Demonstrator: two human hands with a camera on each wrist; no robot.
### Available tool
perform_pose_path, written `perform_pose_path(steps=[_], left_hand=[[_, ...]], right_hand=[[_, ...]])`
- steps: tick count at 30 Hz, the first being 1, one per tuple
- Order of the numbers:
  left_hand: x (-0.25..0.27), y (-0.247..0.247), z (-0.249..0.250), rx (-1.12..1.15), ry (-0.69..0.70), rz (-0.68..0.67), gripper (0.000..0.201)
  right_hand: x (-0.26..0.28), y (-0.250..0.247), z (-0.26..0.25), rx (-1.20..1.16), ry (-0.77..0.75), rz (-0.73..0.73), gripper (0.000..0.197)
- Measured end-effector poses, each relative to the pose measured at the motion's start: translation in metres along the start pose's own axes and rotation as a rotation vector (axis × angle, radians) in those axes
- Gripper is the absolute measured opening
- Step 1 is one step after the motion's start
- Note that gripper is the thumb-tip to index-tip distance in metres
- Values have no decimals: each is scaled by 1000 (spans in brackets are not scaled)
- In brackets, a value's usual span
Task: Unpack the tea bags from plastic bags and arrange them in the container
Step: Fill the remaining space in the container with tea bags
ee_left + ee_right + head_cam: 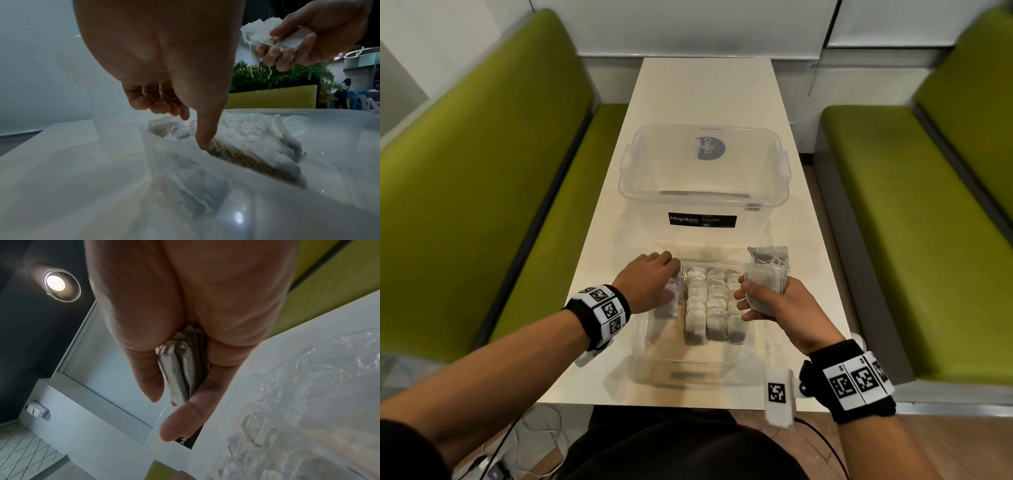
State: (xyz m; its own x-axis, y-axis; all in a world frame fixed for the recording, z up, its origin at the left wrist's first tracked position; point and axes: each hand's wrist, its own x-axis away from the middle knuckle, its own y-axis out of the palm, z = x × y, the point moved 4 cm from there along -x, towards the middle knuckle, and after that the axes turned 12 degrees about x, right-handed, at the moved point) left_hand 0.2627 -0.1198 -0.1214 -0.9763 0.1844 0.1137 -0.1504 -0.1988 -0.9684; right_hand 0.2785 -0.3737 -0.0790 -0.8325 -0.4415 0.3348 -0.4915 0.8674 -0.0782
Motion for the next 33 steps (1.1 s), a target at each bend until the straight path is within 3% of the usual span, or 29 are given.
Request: perform_pose_path(steps=[3, 6, 10, 24, 33], left_hand=[[2, 4, 12, 6, 20, -146, 17], [7, 13, 17, -90, 45, -320, 27], [13, 29, 18, -262, 99, -440, 29], [10, 31, 11, -357, 54, -363, 31], [9, 29, 10, -292, 30, -347, 29]], right_hand=[[-1, -1, 1, 3, 4, -3, 18], [-1, -1, 1, 2, 3, -5, 17], [0, -1, 1, 3, 0, -1, 17], [0, 2, 1, -25, 27, -22, 19], [0, 2, 4, -57, 34, -43, 18]])
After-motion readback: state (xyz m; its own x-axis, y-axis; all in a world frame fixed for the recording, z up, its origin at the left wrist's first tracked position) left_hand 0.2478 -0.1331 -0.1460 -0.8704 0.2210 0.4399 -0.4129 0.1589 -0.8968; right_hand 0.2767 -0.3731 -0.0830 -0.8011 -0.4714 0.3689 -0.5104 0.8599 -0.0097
